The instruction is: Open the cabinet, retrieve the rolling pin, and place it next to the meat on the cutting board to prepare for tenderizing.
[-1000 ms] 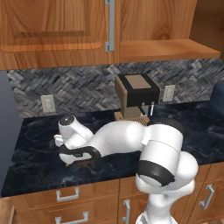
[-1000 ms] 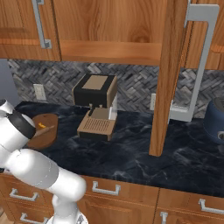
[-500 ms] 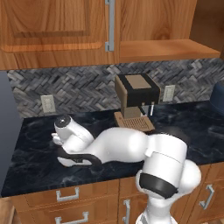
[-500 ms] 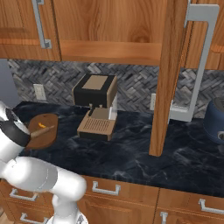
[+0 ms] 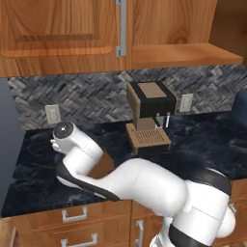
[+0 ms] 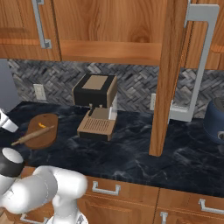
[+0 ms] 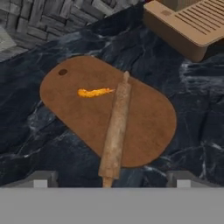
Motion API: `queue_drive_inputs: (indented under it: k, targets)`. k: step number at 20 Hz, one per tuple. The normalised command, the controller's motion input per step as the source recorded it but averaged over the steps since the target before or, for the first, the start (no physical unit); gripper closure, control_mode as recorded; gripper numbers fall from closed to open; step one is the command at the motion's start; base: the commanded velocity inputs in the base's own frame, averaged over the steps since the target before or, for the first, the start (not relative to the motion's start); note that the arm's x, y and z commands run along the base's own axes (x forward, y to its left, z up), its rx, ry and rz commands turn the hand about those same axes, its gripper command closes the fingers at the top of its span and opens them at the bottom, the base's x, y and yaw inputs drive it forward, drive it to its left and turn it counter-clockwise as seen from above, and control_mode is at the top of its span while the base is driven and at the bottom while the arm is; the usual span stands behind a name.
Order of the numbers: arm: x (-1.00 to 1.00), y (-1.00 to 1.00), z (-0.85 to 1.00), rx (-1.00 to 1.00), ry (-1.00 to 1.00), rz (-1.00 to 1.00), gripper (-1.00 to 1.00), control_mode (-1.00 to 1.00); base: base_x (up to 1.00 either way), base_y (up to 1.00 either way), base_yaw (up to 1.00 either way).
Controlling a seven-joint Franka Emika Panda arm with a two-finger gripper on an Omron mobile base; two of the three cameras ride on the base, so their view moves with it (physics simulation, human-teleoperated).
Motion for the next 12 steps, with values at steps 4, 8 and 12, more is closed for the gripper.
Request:
queue_drive_inputs:
  k: [4,8,12]
  targets:
    - [-0.44,0.00,0.82,-0.03,-0.07,0.00,-1.00,-1.00,0.00,0.00,0.00]
    - [-0.49,-0.01,0.70,-0.05,-0.08,0.00,-1.00,-1.00,0.00,0.00,0.00]
    - [-0.67,-0.12,0.55,-0.04,-0.13,0.00,-1.00,-1.00,0.00,0.00,0.00]
